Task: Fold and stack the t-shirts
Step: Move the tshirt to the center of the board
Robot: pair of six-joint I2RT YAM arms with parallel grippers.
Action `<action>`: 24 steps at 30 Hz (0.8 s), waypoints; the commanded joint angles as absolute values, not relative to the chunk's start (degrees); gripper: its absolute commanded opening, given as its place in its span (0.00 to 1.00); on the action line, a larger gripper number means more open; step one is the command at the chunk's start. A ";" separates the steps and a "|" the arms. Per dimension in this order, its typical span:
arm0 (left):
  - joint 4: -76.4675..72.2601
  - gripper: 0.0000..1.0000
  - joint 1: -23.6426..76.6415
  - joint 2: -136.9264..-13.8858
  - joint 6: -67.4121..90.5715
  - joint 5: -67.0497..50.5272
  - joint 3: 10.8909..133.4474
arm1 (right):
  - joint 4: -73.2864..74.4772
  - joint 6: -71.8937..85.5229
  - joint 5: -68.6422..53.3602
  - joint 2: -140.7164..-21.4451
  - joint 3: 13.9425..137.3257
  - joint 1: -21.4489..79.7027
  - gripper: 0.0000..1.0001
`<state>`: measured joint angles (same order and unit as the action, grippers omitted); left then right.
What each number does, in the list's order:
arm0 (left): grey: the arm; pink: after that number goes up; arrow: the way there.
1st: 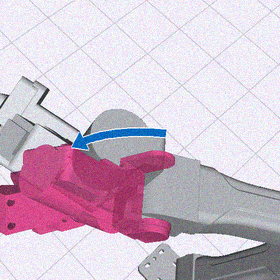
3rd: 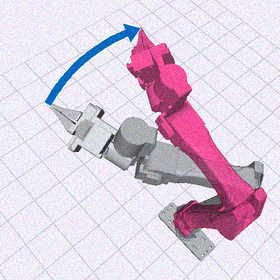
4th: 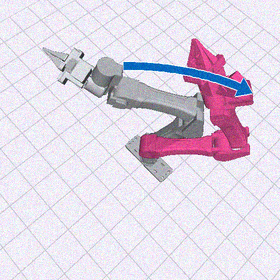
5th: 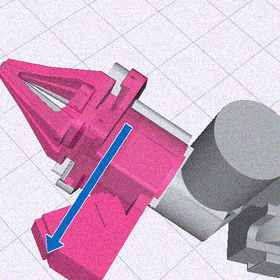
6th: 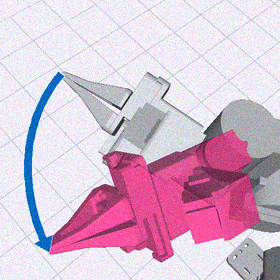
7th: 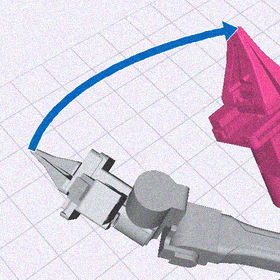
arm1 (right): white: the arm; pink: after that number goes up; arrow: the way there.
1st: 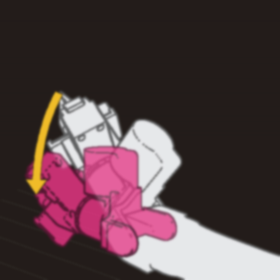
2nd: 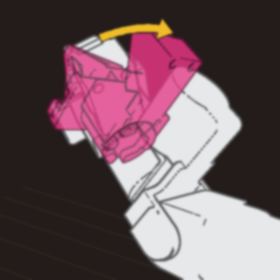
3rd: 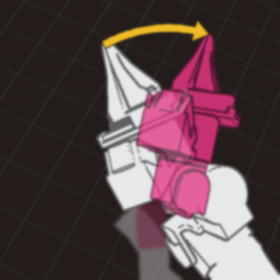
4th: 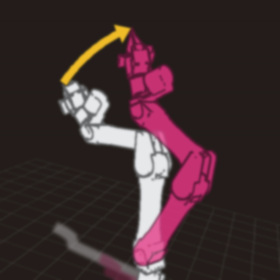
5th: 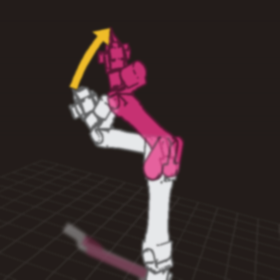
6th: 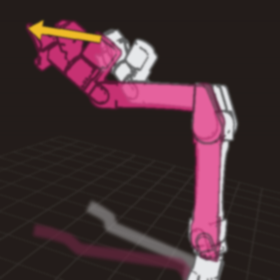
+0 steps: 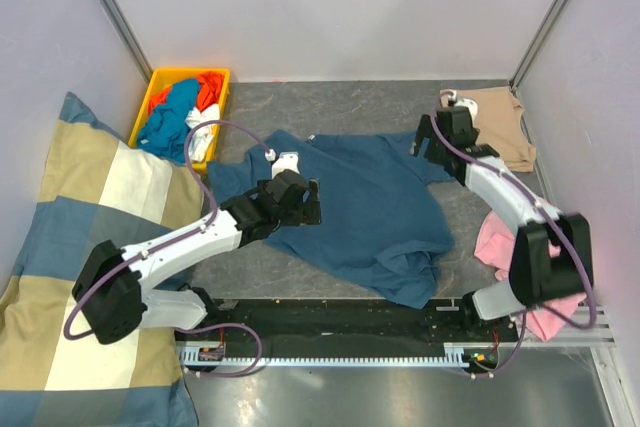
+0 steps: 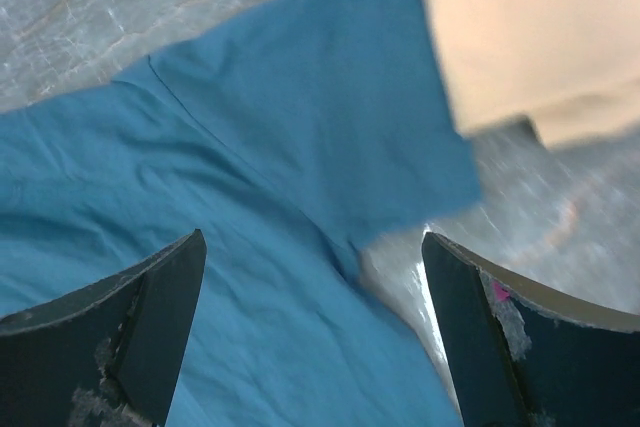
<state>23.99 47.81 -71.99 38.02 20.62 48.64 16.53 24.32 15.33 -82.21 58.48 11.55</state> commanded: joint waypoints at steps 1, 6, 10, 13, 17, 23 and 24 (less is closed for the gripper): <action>19.16 1.00 47.64 -72.95 43.24 19.78 46.94 | 13.97 20.31 11.17 -93.76 69.59 11.95 0.98; 19.16 1.00 47.64 -69.97 44.30 18.37 42.38 | 15.91 17.94 10.19 -108.15 81.11 12.04 0.98; 19.77 0.99 47.64 -66.54 44.74 17.67 39.38 | 18.97 16.35 12.04 -116.00 87.70 11.95 0.98; 20.30 0.99 47.72 -65.74 45.44 17.49 37.62 | 20.29 15.39 14.15 -120.57 91.05 11.60 0.98; 20.13 0.99 47.64 -66.35 47.11 17.58 35.69 | 23.37 15.38 13.72 -127.68 96.32 10.64 0.98; 18.81 0.99 47.20 -70.91 48.07 17.58 34.54 | 27.86 15.38 9.06 -134.46 101.42 10.11 0.87; 17.85 0.99 46.76 -71.62 48.25 17.32 34.37 | 28.47 15.38 8.62 -134.65 101.60 10.19 0.68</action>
